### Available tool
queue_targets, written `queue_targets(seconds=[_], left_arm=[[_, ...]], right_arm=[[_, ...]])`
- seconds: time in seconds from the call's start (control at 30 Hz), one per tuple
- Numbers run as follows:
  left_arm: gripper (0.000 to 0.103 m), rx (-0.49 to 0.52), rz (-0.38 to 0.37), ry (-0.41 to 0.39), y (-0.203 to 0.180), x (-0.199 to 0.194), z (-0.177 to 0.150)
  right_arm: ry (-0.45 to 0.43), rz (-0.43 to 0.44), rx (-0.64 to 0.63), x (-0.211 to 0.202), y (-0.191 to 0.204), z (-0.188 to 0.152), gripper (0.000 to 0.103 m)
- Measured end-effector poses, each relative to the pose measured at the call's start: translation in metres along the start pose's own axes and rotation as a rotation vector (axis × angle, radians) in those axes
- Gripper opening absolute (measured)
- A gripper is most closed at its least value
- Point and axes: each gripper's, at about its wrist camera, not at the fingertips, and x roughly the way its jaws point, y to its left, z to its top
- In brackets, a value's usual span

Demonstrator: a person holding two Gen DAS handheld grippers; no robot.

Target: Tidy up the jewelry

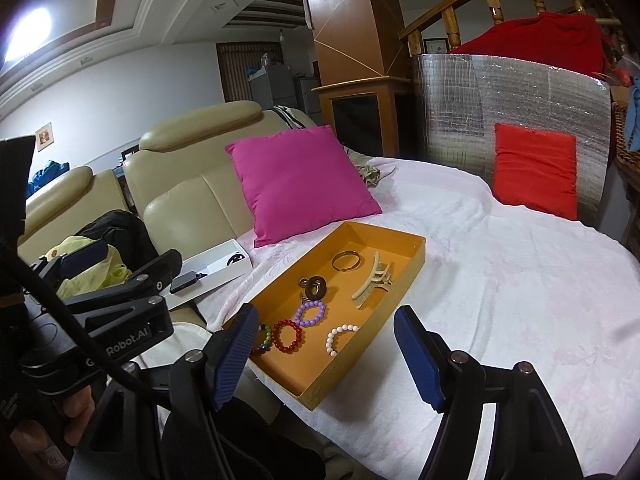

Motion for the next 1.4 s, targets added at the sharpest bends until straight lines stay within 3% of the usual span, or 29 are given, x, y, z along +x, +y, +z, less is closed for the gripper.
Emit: queue_targets(seconds=[1.4], left_arm=[[0.089, -0.041, 0.017, 0.0, 0.015, -0.003, -0.001]], right_arm=[[-0.008, 0.002, 0.01, 0.0, 0.003, 0.005, 0.074]])
